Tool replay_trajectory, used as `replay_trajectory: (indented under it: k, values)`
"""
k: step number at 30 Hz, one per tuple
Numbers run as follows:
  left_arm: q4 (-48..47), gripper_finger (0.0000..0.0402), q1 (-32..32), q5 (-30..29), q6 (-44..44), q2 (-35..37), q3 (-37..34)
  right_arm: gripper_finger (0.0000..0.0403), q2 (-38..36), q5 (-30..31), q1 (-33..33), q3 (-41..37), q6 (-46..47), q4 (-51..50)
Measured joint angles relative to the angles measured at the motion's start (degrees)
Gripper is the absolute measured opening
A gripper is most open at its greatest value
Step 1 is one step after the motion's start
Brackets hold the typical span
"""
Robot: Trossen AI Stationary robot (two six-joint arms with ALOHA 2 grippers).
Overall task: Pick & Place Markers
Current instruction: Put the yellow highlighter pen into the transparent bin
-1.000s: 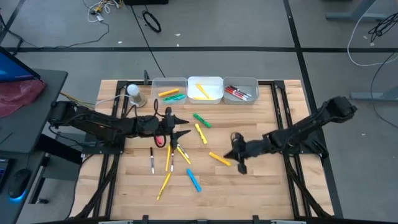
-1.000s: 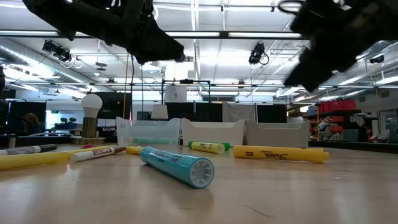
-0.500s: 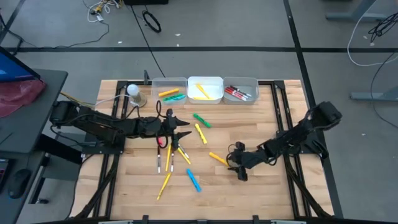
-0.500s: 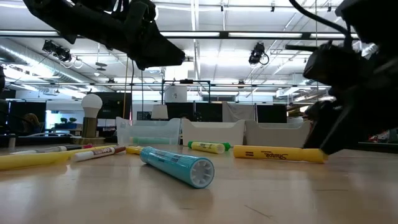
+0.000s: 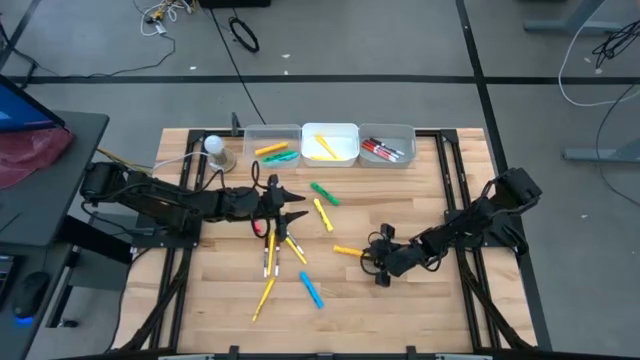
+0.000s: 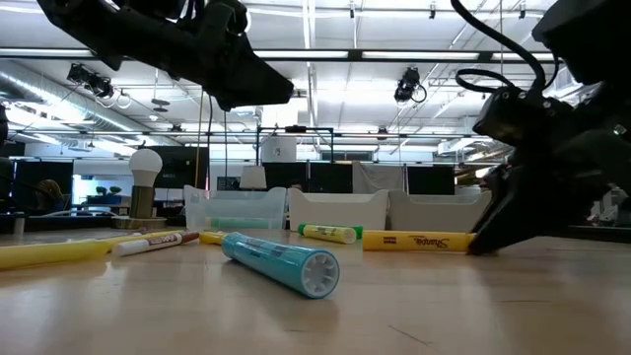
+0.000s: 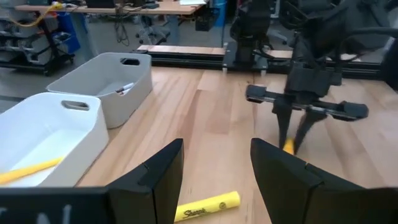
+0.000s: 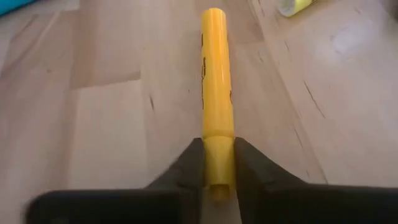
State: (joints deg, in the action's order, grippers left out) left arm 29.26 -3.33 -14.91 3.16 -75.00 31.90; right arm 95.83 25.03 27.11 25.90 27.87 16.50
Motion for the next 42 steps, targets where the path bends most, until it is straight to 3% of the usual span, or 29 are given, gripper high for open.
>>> replay_trajectory:
  k: [5,10,18,24,29,39,42]
  values:
    - [0.6,0.0193,0.0,5.9,-4.79,-0.74,0.0,0.0043,-6.87,-0.94,-2.62,-0.68,-2.55,-1.8]
    - [3.1,0.0197,0.74,8.44,-9.08,-3.3,0.04,0.0044,-13.68,0.4,-8.48,3.74,-6.21,-3.68]
    - [3.73,0.0282,3.26,14.82,-10.34,-10.91,4.41,0.0045,-12.3,-3.71,-15.73,13.65,-15.49,-8.99]
    - [1.19,0.0312,3.26,13.51,-13.92,-15.77,8.29,0.0046,-11.06,-3.65,-16.72,15.41,-17.88,-9.4]
    - [0.23,0.0267,3.13,12.08,-14.34,-17.15,9.11,0.0046,-10.9,-3.6,-16.67,15.45,-17.87,-9.36]
    - [-0.72,0.0095,3.17,12.23,-14.55,-17.68,9.4,0.0047,-10.8,-4.0,-16.61,15.47,-18.34,-9.08]
    - [-1.16,0.0072,3.12,12.41,-14.6,-17.67,9.4,0.0052,-10.82,-4.28,-16.54,15.47,-18.48,-9.17]
